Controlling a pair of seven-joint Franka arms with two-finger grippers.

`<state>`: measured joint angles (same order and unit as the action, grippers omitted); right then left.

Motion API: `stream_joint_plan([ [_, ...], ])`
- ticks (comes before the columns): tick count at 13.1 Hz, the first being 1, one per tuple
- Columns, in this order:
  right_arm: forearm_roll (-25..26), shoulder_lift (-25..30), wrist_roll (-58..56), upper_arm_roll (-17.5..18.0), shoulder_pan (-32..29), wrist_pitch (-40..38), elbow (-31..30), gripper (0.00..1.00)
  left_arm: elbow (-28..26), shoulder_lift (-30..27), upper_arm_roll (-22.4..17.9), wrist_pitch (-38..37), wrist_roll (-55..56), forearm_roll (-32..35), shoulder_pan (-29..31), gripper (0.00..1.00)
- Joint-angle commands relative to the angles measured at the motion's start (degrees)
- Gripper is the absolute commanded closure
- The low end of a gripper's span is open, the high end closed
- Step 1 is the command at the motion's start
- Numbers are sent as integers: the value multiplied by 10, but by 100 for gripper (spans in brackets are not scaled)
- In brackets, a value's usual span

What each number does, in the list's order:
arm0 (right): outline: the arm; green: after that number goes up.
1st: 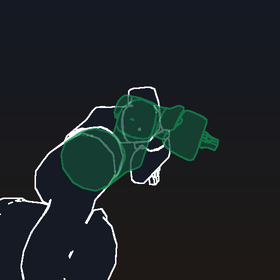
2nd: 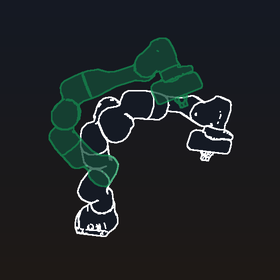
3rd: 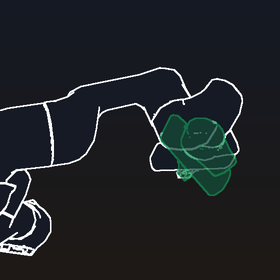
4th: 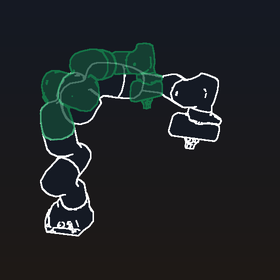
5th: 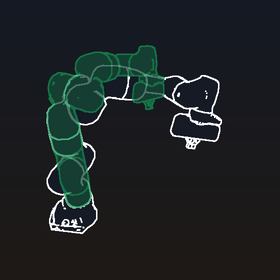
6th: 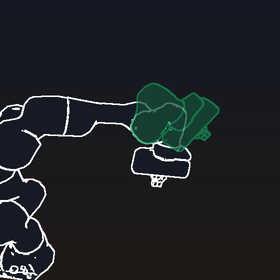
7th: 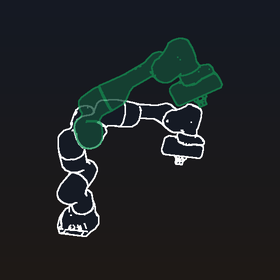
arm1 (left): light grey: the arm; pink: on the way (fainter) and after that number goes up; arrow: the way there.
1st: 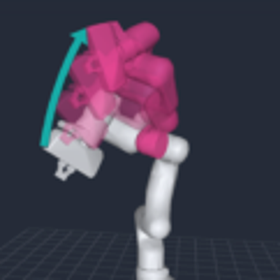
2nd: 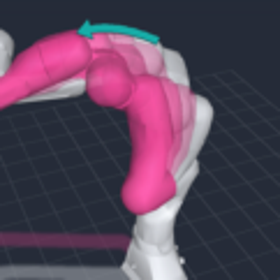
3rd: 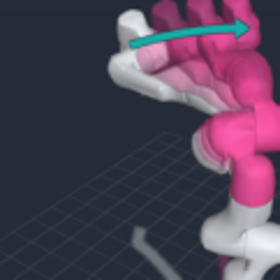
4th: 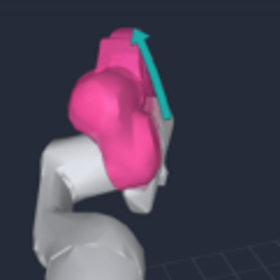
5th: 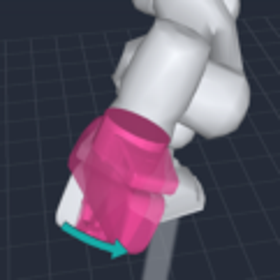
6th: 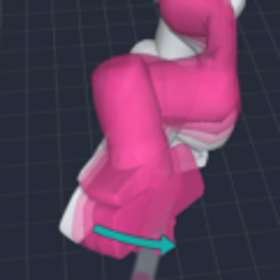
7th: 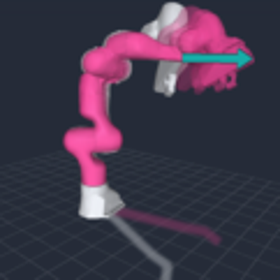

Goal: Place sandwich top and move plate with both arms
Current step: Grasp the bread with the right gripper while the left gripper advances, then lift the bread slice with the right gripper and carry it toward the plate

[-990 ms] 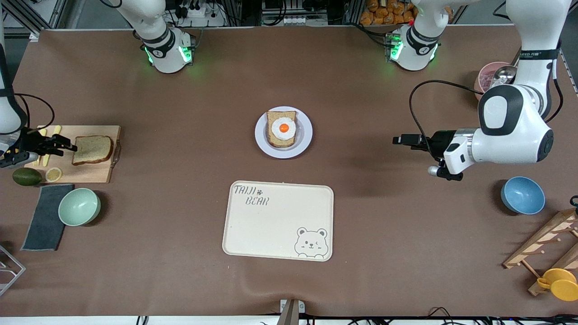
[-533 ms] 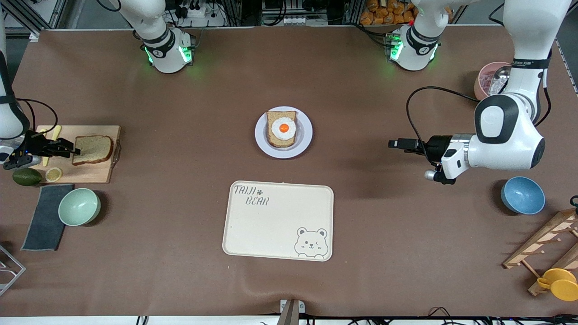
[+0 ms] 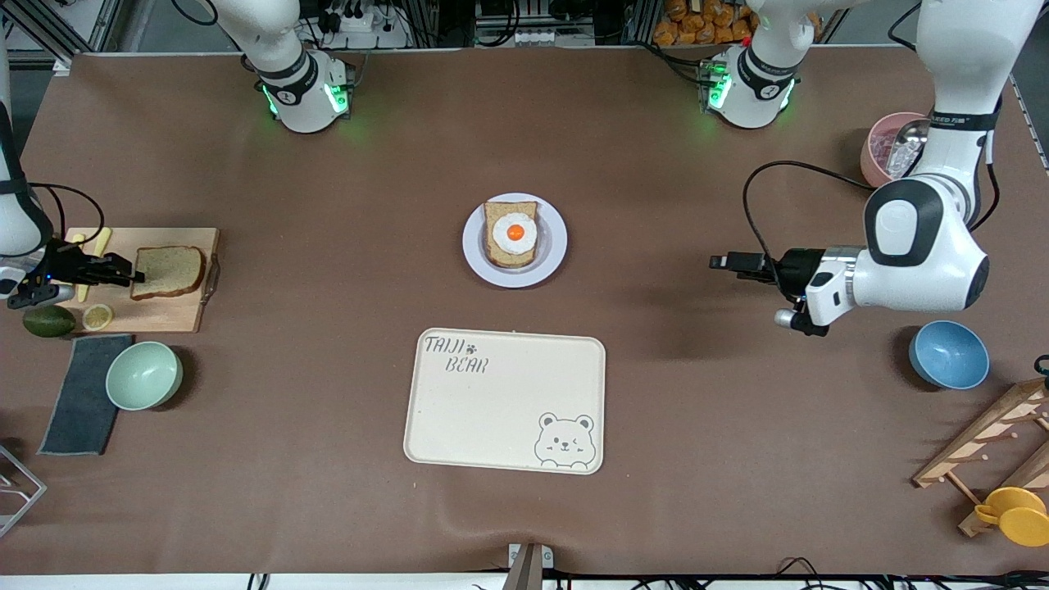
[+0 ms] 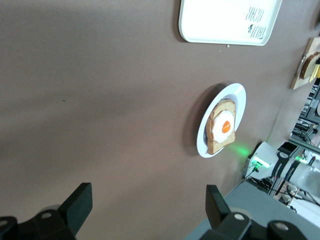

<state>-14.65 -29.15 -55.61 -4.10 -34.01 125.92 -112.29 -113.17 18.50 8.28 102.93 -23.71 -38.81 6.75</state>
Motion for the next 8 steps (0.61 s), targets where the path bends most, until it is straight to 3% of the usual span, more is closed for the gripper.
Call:
stream_joint_plan([
  [1, -10, -10, -11, 10, -11, -2, 12, 87, -15, -1, 3, 2, -37, -12, 12, 0],
  [2, -10, -10, -11, 11, -12, -6, 12, 98, -14, 2, 3, 4, -47, -13, 13, 0],
  [3, -10, -10, -11, 10, -11, -8, 12, 100, -14, 6, 3, 4, -51, -14, 14, 0],
  [6, -10, -6, -3, 12, -5, -28, 23, 100, -13, 8, 3, 5, -52, -14, 14, 0],
  [8, -10, -6, 2, 13, -2, -102, 58, 100, -12, 9, 3, 6, -52, -14, 13, 0],
])
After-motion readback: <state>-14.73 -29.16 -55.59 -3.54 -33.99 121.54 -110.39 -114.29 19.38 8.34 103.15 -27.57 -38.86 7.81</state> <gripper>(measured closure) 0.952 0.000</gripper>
